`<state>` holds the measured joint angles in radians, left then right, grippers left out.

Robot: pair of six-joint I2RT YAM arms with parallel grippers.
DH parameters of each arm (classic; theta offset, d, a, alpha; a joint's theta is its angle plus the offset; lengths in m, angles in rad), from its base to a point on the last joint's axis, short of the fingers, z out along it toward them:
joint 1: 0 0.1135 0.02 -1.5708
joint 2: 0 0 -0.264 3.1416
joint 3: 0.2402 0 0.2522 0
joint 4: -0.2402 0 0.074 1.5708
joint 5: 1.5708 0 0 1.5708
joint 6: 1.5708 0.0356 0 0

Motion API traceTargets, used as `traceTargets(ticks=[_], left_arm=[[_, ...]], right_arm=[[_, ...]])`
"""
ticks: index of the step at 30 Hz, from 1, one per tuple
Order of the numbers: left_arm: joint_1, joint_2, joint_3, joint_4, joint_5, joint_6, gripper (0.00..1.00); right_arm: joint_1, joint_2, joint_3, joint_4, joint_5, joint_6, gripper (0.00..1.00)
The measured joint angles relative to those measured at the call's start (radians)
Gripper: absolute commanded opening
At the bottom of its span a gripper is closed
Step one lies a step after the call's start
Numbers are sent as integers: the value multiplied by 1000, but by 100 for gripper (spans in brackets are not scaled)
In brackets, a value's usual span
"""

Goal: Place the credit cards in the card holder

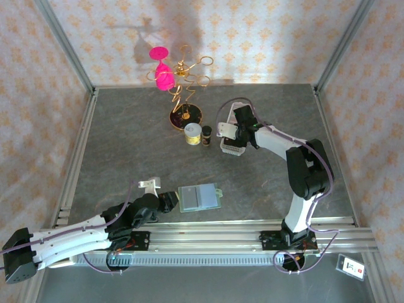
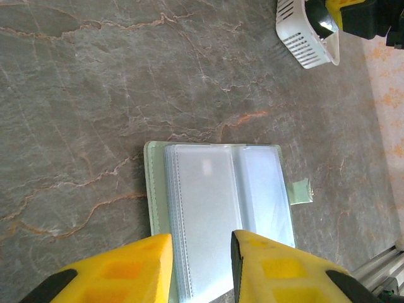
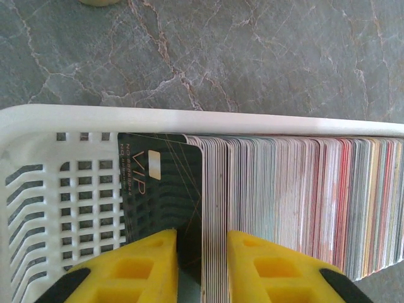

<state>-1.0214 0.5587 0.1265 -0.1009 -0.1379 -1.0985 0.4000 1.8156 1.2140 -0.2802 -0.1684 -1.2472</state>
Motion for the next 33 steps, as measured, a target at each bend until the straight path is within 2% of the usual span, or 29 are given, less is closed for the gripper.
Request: traceTargets(ticks=[8, 12, 15, 26, 33], left_arm=[[0, 0, -5, 2, 0, 0, 29], [0, 0, -6, 9, 3, -1, 29], [0, 0, -6, 13, 5, -1, 29], [0, 0, -6, 15, 8, -1, 29], [0, -11, -6, 14, 10, 0, 32]], right_arm=[[0, -29, 0, -4, 1, 0, 17], [-4, -42, 0, -1, 1, -5, 4], [-4, -46, 0, -6, -4, 0, 0], [-5, -126, -8, -30, -42, 0, 0], [-10, -208, -8, -105, -143, 89, 0]])
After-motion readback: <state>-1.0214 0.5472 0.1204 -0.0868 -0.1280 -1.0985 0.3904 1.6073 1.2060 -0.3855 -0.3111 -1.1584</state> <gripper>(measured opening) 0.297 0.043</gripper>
